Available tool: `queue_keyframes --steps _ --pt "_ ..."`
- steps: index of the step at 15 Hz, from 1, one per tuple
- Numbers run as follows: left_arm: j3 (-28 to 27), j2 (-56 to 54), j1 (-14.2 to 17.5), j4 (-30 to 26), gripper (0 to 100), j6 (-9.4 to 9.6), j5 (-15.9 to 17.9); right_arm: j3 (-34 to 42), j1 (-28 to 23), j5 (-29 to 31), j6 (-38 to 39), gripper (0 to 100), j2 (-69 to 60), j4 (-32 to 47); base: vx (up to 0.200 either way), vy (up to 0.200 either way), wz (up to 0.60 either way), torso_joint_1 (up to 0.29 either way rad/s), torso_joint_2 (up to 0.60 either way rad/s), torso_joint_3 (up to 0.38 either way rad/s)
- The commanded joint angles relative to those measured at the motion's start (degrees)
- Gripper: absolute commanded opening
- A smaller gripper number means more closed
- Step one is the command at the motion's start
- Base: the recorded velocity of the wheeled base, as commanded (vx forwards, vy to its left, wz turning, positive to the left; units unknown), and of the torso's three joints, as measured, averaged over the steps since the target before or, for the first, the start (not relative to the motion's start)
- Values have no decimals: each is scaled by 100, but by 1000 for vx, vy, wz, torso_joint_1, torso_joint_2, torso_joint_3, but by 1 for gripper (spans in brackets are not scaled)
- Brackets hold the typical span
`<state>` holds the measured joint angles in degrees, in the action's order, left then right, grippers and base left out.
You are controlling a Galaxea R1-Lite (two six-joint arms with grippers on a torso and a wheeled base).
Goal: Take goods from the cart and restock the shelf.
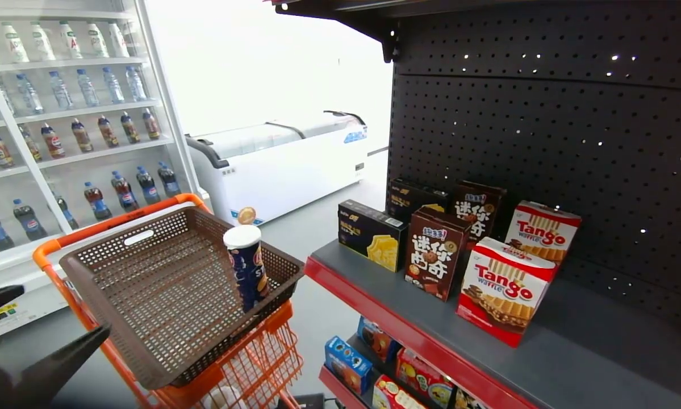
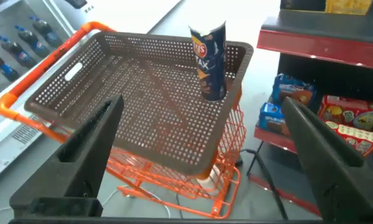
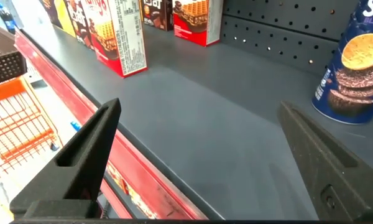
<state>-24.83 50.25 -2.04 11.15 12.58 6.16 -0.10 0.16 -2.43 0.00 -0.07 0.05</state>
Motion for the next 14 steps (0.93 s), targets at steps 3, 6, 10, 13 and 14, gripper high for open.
queue_keyframes --steps 3,6,10,13,14 --pt "-918 3008 -289 1293 100 139 -18 1 2 -4 0 100 7 -5 0 0 0 0 0 0" --pt "-1147 3817 -543 1477 100 131 -9 1 2 -4 0 100 7 4 0 0 0 0 0 0" --pt "-1208 4819 -508 1926 100 122 -71 1 2 -4 0 100 7 4 0 0 0 0 0 0" --pt "-1481 5478 -500 2374 100 -19 -123 1 2 -4 0 100 7 4 0 0 0 0 0 0" --pt "-1612 5663 -500 2479 100 -98 -132 1 2 -4 0 100 7 -5 0 0 0 0 0 0"
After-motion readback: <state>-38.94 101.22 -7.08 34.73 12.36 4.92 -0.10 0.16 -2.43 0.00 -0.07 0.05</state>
